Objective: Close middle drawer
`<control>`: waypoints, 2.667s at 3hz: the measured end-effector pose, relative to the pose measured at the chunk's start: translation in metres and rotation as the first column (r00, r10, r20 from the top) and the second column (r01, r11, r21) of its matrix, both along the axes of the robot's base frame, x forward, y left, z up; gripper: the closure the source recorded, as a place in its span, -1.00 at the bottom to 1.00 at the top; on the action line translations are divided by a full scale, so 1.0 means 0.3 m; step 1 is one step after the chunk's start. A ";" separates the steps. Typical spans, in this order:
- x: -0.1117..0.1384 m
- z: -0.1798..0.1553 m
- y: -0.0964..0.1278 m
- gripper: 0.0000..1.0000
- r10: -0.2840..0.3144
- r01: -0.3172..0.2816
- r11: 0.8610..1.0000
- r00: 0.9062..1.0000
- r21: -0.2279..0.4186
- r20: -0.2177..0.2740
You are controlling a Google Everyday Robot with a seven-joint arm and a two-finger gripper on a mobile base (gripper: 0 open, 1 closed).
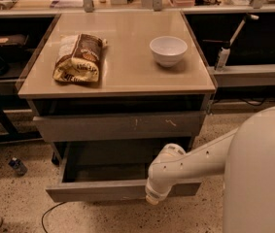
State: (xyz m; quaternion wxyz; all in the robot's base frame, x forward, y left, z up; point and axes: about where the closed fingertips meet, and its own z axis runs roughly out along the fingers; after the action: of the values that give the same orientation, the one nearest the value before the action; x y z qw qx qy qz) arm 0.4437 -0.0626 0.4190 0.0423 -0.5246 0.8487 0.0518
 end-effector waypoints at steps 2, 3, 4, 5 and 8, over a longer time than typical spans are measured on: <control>0.000 0.000 0.000 -0.77 0.000 0.000 1.000 1.000 0.000 0.000; 0.000 0.000 0.000 -1.00 0.000 0.000 1.000 1.000 0.000 0.000; 0.000 0.000 0.000 -1.00 0.000 0.000 1.000 1.000 0.000 0.000; 0.000 0.000 0.000 -0.62 0.000 0.000 1.000 1.000 0.000 0.000; 0.036 0.006 0.008 0.78 0.000 0.000 1.000 1.000 -0.015 0.023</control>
Offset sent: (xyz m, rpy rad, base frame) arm 0.0000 0.0000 0.0000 0.0000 0.0000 0.0000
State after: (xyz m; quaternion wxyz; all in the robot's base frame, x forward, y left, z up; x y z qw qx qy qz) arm 0.4544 -0.0603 0.4207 0.0480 -0.5255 0.8485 0.0392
